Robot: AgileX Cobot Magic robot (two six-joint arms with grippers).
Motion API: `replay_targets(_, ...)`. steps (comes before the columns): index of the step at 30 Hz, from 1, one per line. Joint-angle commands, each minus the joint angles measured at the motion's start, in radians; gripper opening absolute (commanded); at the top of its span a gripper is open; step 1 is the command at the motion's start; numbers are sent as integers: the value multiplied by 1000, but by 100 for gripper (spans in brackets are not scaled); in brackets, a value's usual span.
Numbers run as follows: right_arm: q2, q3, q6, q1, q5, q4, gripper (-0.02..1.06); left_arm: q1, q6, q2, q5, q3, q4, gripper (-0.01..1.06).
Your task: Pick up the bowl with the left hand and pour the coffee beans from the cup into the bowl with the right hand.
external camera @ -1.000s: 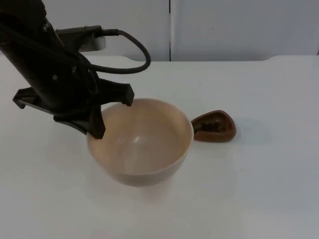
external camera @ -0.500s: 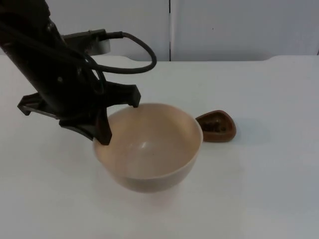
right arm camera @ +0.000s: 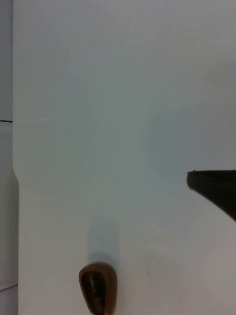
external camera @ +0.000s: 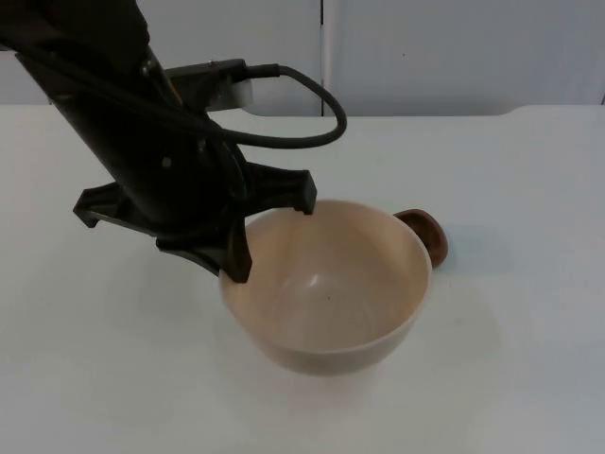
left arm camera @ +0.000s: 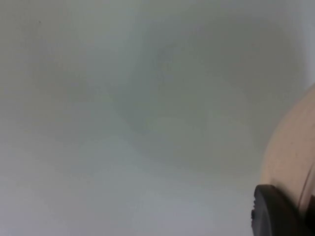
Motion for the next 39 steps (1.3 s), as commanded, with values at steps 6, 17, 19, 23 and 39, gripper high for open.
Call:
replay_targets(6,-4,0,1,-4,-4,15,105,-6,-17,-14,-10,-5,8,0)
replay_targets(17,-4,-6,1,-4,-10,15,105,-6,-21,-14,7,-3,8,0)
replay_targets(19,-4,-8,1,-4,-14,15,105,-6,-21,-14,7,-3,10,0)
replay_targets(23,8,-37,1,-4,-33,15,105,-6,-21,-14,7,-3,10,0)
replay_targets(39,569,-356,1,-4,-134,21,105,-6,-21,-14,16,-3,10,0)
